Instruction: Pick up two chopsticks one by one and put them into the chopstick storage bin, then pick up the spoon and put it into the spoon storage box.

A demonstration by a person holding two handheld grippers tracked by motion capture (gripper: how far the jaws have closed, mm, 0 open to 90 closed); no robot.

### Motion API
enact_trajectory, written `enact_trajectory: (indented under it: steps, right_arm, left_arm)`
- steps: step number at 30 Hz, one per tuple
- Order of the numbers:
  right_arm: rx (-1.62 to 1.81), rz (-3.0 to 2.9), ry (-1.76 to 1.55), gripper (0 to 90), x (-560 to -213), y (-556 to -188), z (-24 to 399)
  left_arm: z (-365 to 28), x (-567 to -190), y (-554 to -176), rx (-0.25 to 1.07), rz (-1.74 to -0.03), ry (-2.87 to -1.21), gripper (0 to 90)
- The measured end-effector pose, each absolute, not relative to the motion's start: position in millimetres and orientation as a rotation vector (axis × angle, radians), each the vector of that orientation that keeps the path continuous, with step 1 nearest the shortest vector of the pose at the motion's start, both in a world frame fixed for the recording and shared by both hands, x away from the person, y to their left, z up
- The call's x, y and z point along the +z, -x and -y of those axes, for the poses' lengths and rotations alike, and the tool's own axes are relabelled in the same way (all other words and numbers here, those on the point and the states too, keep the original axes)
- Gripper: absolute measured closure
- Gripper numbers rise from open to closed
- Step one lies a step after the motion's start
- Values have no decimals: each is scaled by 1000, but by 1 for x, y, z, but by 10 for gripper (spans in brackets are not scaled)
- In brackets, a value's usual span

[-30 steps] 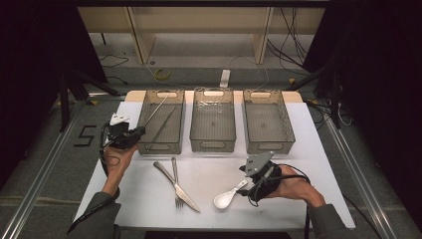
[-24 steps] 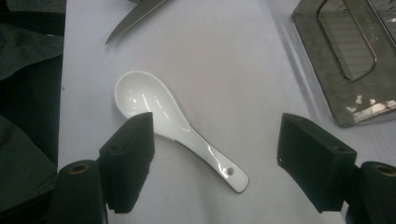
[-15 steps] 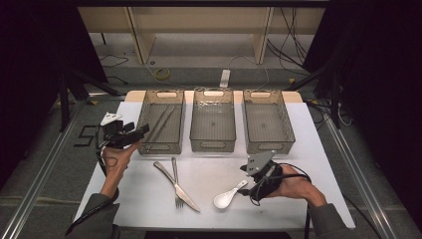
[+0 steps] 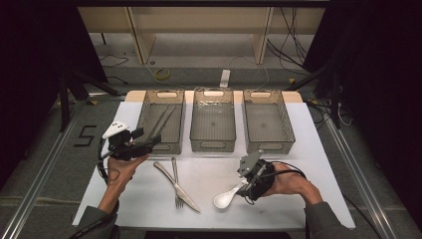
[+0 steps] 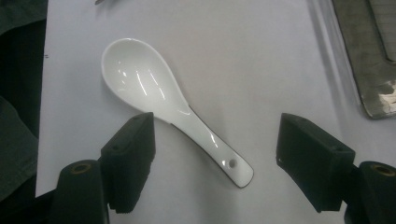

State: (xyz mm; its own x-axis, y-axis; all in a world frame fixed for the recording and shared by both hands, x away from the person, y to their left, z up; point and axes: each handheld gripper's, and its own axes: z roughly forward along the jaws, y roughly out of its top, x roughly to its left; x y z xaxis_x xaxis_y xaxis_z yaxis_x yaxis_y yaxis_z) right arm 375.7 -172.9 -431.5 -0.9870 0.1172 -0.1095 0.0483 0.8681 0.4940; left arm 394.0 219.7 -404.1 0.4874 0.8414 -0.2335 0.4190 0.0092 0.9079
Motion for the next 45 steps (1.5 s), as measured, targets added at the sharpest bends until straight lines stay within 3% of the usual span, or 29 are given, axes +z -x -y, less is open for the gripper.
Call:
enact_trajectory:
  steps: [26,45]
  right_arm:
    - [636,-2956,-91,305,-449,-380,163]
    - [568,-2994,-74,338,-464,-383,156]
  left_arm:
    - [-190,-403,-345,391,-952,-1702,158]
    - [-187,-406,-342,405,-939,-1718,155]
